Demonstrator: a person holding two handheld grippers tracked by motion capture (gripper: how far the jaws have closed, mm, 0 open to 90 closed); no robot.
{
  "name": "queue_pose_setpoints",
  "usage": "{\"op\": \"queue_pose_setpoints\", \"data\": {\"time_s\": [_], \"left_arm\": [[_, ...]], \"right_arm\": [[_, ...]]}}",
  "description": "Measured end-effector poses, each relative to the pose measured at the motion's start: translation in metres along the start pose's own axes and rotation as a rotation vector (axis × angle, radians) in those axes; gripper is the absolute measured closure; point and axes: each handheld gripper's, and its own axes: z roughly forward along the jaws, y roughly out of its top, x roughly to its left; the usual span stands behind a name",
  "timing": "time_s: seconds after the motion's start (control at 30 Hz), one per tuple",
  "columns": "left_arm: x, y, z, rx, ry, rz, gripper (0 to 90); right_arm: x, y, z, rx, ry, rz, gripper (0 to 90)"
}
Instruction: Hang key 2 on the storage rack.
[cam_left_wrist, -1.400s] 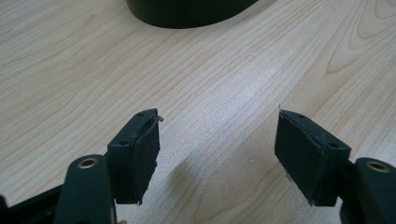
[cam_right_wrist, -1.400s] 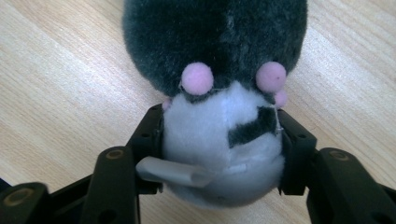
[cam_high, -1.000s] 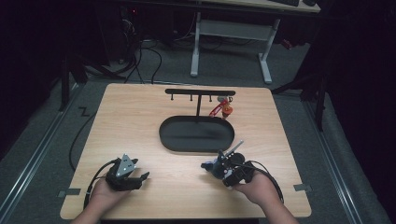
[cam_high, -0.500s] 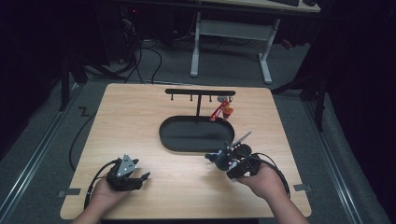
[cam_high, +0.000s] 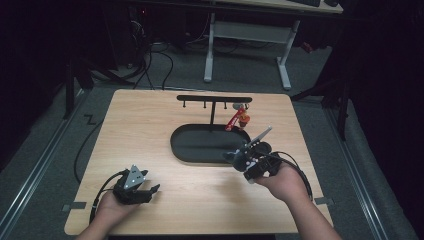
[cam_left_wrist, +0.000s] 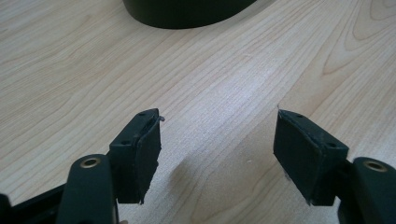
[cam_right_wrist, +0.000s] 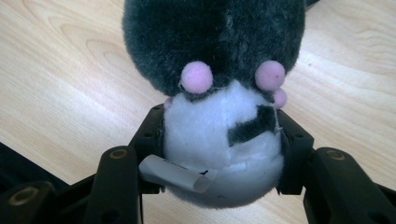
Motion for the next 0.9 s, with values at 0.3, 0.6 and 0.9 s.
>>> {"op": "queue_pose_setpoints", "data": {"time_s": [0.3, 0.6, 0.9], "left_arm": [[0.001, -0.001, -0.001, -0.002, 0.001, -0.001, 32.4], [0.003, -0.002, -0.003, 0.000, 0.002, -0.011, 32.4], [0.003, -0.004, -0.004, 0.004, -0.006, -0.015, 32.4]], "right_arm": [[-0.006, 0.017, -0.014, -0.019, -0.023, 0.018, 48.4], [-0.009, 0.037, -0.019, -0.022, -0.031, 0.020, 48.4], [-0.010, 0.060, -0.024, -0.036, -0.043, 0.018, 48.4]]}}
